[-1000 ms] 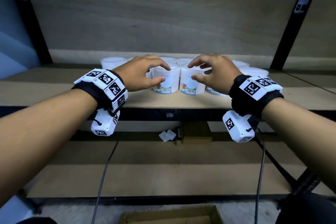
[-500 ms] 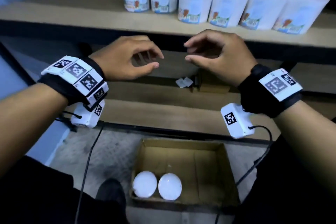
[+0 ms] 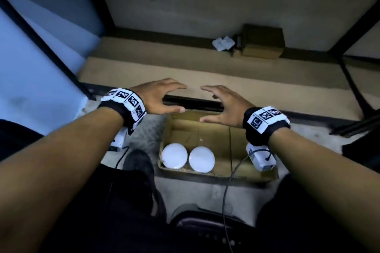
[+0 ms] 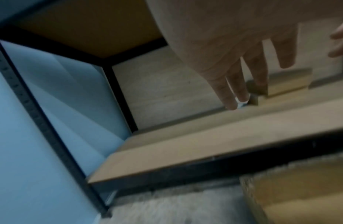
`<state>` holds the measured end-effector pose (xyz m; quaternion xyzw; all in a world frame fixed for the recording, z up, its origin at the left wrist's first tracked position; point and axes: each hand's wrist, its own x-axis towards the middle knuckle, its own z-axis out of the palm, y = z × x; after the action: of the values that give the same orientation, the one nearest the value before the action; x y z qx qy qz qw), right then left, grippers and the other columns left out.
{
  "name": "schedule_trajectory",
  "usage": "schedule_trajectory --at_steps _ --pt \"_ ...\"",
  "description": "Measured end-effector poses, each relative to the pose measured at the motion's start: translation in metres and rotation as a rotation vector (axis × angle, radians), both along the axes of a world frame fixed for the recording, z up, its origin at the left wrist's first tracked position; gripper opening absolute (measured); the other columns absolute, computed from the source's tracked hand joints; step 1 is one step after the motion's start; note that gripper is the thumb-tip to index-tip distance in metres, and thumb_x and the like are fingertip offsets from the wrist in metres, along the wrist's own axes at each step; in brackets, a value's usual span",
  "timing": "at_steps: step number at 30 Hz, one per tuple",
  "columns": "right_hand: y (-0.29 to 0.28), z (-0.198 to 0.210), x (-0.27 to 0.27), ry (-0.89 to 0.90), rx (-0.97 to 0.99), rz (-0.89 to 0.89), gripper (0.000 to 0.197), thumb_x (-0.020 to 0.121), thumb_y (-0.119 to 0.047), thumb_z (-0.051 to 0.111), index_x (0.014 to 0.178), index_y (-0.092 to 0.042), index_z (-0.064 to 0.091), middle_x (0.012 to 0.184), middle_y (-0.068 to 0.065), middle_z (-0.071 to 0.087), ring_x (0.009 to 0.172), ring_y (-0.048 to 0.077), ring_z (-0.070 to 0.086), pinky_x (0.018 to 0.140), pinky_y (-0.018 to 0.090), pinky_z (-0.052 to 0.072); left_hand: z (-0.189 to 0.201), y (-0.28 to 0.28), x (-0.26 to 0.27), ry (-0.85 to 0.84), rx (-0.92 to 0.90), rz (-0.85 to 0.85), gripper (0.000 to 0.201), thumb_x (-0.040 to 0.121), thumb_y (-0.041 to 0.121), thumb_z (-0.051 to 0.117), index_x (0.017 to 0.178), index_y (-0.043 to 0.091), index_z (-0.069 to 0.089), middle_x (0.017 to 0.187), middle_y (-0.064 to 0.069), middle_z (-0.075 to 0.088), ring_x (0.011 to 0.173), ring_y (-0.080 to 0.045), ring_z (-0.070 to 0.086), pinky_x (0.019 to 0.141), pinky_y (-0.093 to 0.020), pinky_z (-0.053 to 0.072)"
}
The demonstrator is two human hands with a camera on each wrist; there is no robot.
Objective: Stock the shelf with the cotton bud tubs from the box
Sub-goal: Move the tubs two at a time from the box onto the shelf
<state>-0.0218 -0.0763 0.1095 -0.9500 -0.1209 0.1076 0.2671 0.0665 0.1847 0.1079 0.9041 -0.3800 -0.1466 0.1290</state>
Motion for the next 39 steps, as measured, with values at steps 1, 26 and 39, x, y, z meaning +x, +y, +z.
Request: schedule_trajectory --at_steps 1,26,39 --pt "0.000 -0.014 -0.004 0.045 -0.012 -0.002 0.100 0.068 -0.062 0.077 0.150 -0.033 0.029 0.149 -0.001 0.038 0.132 0.016 0.044 0.110 0.029 0.036 -0.013 0.001 -0.003 0.027 0.022 0.016 0.083 0.077 0.078 0.053 0.146 0.035 0.035 0.144 0.007 0.043 0.130 -0.014 0.045 0.111 -0.032 0.035" --pt "0.031 -0.168 -0.054 0.425 -0.205 -0.075 0.102 0.060 -0.064 0.079 0.145 -0.033 0.031 0.144 0.001 0.036 0.123 0.030 0.052 0.101 0.039 0.047 -0.178 -0.001 -0.076 0.334 0.024 0.050 0.087 0.061 0.055 0.085 0.136 0.032 0.048 0.134 0.003 0.051 0.119 -0.021 0.052 0.098 -0.041 0.047" --pt "0.037 -0.182 -0.054 0.437 -0.190 -0.110 0.097 0.060 -0.054 0.082 0.142 -0.029 0.035 0.143 0.002 0.036 0.123 0.031 0.049 0.099 0.042 0.048 -0.192 -0.004 -0.074 0.326 0.056 0.051 0.085 0.052 0.042 0.093 0.127 0.025 0.055 0.128 0.000 0.052 0.112 -0.025 0.055 0.091 -0.041 0.051"
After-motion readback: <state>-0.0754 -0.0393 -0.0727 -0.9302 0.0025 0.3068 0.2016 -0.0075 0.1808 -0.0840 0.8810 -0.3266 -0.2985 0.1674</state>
